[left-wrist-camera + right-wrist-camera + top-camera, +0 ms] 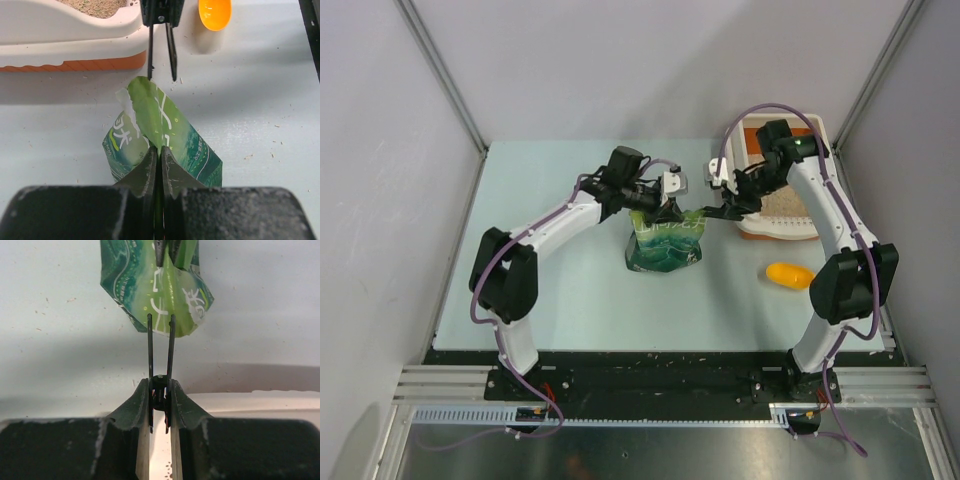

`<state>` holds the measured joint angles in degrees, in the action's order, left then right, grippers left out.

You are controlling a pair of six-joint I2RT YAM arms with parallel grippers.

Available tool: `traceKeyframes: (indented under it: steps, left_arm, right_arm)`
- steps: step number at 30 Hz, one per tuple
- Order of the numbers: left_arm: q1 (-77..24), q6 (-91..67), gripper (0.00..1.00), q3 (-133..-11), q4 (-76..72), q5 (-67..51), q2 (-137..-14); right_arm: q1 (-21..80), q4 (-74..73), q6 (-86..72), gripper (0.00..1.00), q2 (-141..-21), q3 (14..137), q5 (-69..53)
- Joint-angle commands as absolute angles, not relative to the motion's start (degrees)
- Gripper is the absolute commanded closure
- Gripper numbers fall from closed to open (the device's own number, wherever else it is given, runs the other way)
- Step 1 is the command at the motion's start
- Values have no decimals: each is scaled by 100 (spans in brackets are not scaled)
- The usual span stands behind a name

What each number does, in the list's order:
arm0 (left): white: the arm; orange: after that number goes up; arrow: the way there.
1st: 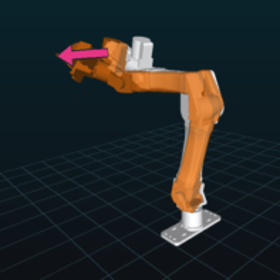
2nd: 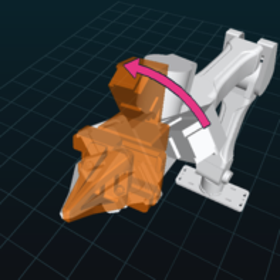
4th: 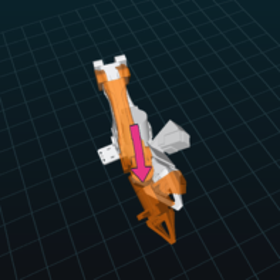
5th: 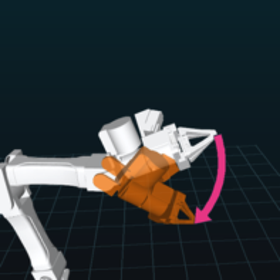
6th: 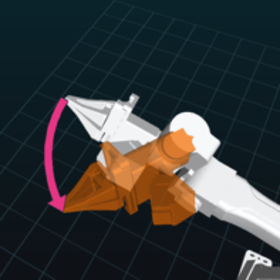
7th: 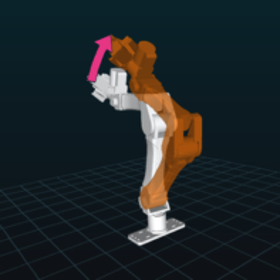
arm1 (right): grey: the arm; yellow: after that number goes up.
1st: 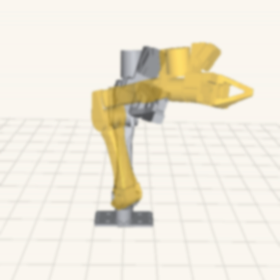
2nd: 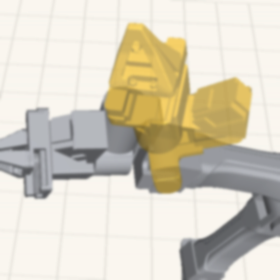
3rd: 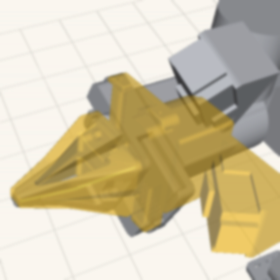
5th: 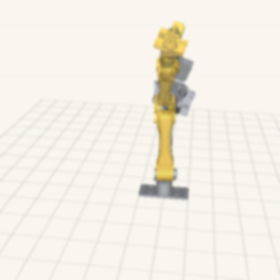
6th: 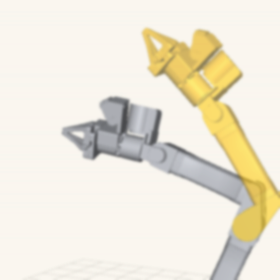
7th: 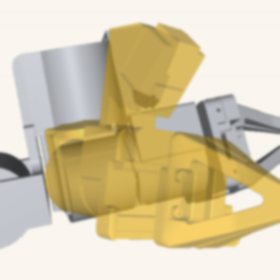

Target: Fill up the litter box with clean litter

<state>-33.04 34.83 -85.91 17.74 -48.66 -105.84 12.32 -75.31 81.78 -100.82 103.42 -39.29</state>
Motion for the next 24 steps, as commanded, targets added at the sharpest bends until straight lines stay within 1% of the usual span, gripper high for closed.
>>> traceKeyframes:
  steps: [1, 16, 21, 24]
  left_arm:
    - [-3428, 3735, 93, -8508, 1793, -4869, -10389]
    - [-3436, 3911, 93, -8438, 1723, -4729, -10257]
    - [-3437, 3902, 93, -8429, 1670, -4615, -10274]
    - [-3437, 3885, 93, -8437, 1626, -4632, -10283]
  right_arm:
    - [1301, -7163, 8253, 100, -10090, 10547, -3666]
    - [1512, -7462, 8850, 100, -10520, 10907, -3279]
    - [1556, -7944, 9053, 100, -10705, 11153, -3348]
    - [1634, -7980, 9000, 100, -10723, 11084, -3279]
